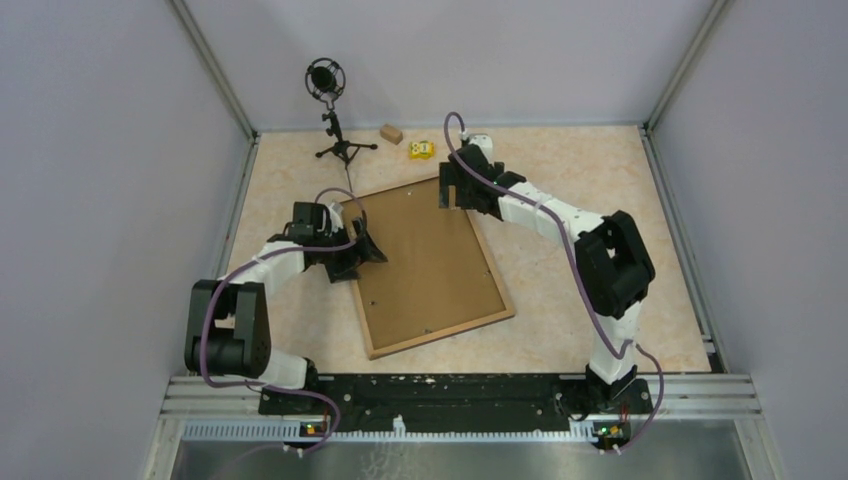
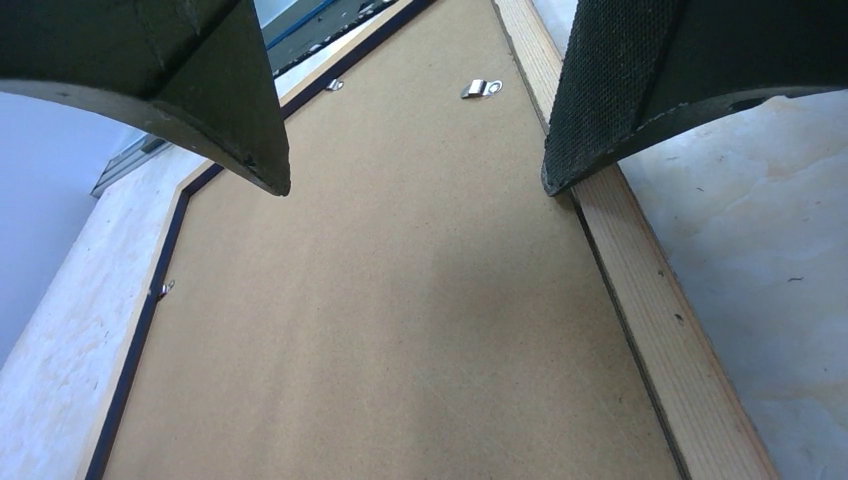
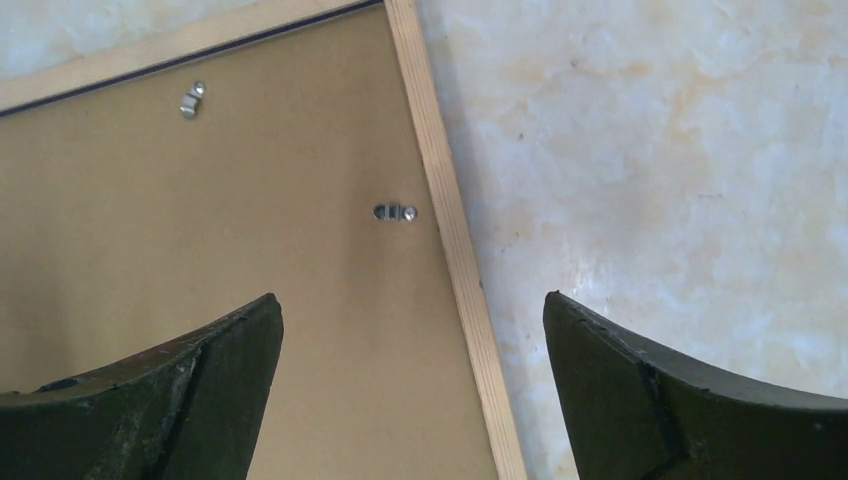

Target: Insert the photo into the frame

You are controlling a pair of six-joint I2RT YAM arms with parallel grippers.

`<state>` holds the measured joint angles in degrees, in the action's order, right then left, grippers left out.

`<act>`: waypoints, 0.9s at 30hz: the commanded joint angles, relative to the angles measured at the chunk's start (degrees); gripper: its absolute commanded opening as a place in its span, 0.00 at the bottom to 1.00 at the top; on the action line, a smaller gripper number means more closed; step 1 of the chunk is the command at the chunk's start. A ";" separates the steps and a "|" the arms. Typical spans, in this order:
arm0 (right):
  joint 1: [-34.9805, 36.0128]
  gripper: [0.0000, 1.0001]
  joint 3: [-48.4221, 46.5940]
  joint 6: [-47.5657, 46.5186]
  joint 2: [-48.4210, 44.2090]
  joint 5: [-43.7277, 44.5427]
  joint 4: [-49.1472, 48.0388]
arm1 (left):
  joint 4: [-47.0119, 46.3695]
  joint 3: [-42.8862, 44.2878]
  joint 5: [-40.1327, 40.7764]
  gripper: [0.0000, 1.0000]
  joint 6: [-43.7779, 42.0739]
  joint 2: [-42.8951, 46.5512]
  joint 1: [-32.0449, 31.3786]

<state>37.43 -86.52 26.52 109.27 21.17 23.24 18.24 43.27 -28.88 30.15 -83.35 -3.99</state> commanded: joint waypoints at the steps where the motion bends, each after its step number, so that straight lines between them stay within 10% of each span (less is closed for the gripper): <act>1: -3.26 0.99 -3.30 -2.17 1.41 -4.66 -8.72 | 0.60 1.46 0.32 0.98 -4.31 2.46 0.74; 27: -6.44 0.71 -1.98 -14.22 10.93 -13.63 -10.39 | 6.49 11.02 12.48 0.94 -4.19 -8.23 1.58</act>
<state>30.70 -85.97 13.34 118.76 7.79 12.84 23.18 51.99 -17.15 28.03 -89.84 -2.72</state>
